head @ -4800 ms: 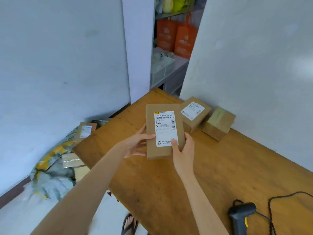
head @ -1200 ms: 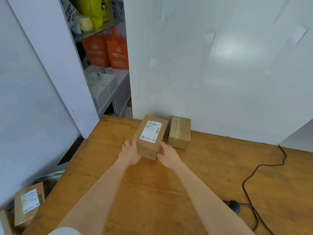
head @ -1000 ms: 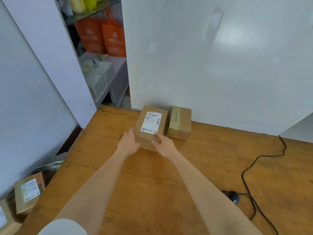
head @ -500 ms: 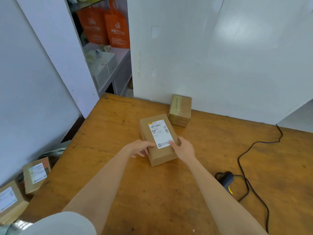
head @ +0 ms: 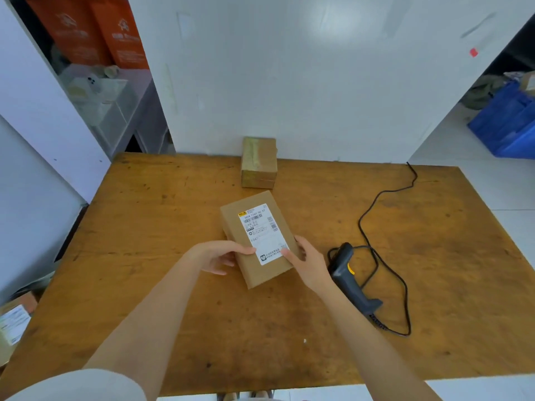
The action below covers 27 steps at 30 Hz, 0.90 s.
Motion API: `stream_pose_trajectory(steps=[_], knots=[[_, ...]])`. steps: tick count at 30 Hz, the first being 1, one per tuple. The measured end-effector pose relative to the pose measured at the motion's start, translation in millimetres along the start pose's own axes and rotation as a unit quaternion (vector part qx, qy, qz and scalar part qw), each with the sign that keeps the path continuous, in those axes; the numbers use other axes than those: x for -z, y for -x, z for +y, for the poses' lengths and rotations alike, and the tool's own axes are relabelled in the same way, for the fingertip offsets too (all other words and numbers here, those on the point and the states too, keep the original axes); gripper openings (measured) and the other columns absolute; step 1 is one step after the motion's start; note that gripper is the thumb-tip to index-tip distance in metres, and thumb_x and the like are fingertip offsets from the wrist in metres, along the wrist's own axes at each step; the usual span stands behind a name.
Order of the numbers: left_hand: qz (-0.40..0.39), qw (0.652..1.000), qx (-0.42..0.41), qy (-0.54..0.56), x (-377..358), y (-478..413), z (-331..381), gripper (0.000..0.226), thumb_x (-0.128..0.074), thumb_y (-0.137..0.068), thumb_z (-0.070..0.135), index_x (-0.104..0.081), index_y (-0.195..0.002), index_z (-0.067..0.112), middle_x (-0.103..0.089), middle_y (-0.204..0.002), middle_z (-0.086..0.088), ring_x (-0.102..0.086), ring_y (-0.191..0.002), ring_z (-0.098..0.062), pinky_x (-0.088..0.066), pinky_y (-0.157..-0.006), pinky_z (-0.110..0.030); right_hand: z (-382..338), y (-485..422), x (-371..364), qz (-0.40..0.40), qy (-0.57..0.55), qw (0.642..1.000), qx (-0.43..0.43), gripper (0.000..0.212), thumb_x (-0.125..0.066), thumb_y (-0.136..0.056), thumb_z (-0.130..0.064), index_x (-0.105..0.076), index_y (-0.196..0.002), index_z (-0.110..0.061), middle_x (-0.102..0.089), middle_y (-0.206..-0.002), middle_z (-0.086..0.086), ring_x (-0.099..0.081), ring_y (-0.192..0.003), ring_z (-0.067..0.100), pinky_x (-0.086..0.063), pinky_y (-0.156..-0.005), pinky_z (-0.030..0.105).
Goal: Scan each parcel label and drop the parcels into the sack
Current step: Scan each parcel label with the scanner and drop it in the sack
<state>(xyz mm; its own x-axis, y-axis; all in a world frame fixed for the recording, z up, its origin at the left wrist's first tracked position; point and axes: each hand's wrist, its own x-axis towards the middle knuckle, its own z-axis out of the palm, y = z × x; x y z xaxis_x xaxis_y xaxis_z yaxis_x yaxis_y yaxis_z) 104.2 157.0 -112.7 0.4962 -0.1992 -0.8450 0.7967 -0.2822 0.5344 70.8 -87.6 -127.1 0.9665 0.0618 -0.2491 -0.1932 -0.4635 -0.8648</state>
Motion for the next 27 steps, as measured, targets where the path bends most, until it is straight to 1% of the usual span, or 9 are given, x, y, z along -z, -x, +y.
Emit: stream_pose_trajectory(steps=[2,6,9,11,12,15,18,23,27], knots=[[-0.018,0.999,-0.029,0.019,-6,0,-3,0.095,-0.095,-0.041,0.04,-0.055,-0.125,0.027,-0.063,-0.127,0.008,-0.058,-0.116,-0.013,-0.043,-0.098,-0.04,7,13,2,0.008,-0.029,0.999,0.012,0.047,-0.066,-0.087,-0.042,-0.05,-0.13,-0.034,-0.063,-0.115,-0.021,-0.059,-0.103,-0.009,-0.048,-0.08,0.01],[-0.01,0.992,-0.09,0.092,-17,-4,-7,0.105,-0.095,-0.041,0.02,-0.042,-0.132,0.022,-0.065,-0.122,0.003,-0.061,-0.111,-0.016,-0.05,-0.091,-0.039,15,30,8,0.008,-0.058,0.998,0.016,0.049,-0.064,-0.091,-0.035,-0.047,-0.136,-0.03,-0.062,-0.122,-0.018,-0.058,-0.113,-0.002,-0.051,-0.095,0.026],[-0.001,0.987,-0.117,0.111,-22,-6,-4,0.113,-0.094,-0.044,0.012,-0.033,-0.138,0.018,-0.061,-0.124,0.0,-0.059,-0.114,-0.019,-0.049,-0.098,-0.044,28,44,19,0.16,0.008,0.987,0.007,0.044,-0.054,-0.096,-0.035,-0.047,-0.138,-0.023,-0.057,-0.131,-0.006,-0.052,-0.121,0.011,-0.045,-0.101,0.034],[0.005,0.985,-0.126,0.122,-25,-8,-3,0.116,-0.093,-0.045,0.01,-0.03,-0.142,0.019,-0.059,-0.126,0.001,-0.057,-0.117,-0.021,-0.045,-0.104,-0.047,40,50,31,0.267,0.134,0.954,-0.027,0.048,-0.056,-0.094,-0.027,-0.043,-0.139,-0.017,-0.05,-0.134,0.005,-0.044,-0.126,0.026,-0.04,-0.1,0.044],[0.004,0.983,-0.128,0.134,-25,-9,-3,0.116,-0.093,-0.047,0.008,-0.028,-0.144,0.019,-0.058,-0.128,0.001,-0.056,-0.118,-0.021,-0.044,-0.105,-0.048,47,52,37,0.271,0.208,0.937,-0.072,0.056,-0.059,-0.091,-0.025,-0.038,-0.141,-0.016,-0.045,-0.138,0.009,-0.038,-0.128,0.032,-0.037,-0.1,0.049],[0.002,0.978,-0.13,0.16,-30,-11,0,0.116,-0.09,-0.054,0.003,-0.024,-0.148,0.02,-0.057,-0.13,0.0,-0.055,-0.119,-0.022,-0.044,-0.104,-0.047,64,52,46,0.165,0.329,0.904,-0.216,0.073,-0.061,-0.089,-0.034,-0.02,-0.148,-0.018,-0.031,-0.148,0.012,-0.027,-0.135,0.035,-0.03,-0.104,0.053],[-0.003,0.979,-0.137,0.151,-37,-12,5,0.118,-0.091,-0.055,0.004,-0.023,-0.15,0.023,-0.057,-0.13,0.001,-0.055,-0.118,-0.02,-0.048,-0.098,-0.043,78,46,50,0.145,0.375,0.89,-0.215,0.066,-0.058,-0.091,-0.043,-0.027,-0.144,-0.018,-0.041,-0.142,0.008,-0.036,-0.132,0.03,-0.032,-0.104,0.049],[0.008,0.977,-0.144,0.155,-39,-16,8,0.119,-0.091,-0.053,0.004,-0.024,-0.149,0.022,-0.055,-0.134,0.0,-0.054,-0.121,-0.021,-0.045,-0.104,-0.046,71,35,55,0.158,0.259,0.944,-0.127,0.048,-0.06,-0.091,-0.039,-0.044,-0.129,-0.015,-0.059,-0.118,0.005,-0.054,-0.114,0.029,-0.047,-0.089,0.045],[0.008,0.971,-0.159,0.179,-37,-20,17,0.121,-0.094,-0.046,0.008,-0.03,-0.148,0.018,-0.057,-0.134,-0.001,-0.054,-0.123,-0.022,-0.041,-0.108,-0.049,19,44,56,0.161,-0.011,0.987,0.004,0.021,-0.068,-0.086,-0.039,-0.049,-0.096,-0.041,-0.064,-0.085,-0.018,-0.063,-0.084,0.001,-0.046,-0.06,0.012]])
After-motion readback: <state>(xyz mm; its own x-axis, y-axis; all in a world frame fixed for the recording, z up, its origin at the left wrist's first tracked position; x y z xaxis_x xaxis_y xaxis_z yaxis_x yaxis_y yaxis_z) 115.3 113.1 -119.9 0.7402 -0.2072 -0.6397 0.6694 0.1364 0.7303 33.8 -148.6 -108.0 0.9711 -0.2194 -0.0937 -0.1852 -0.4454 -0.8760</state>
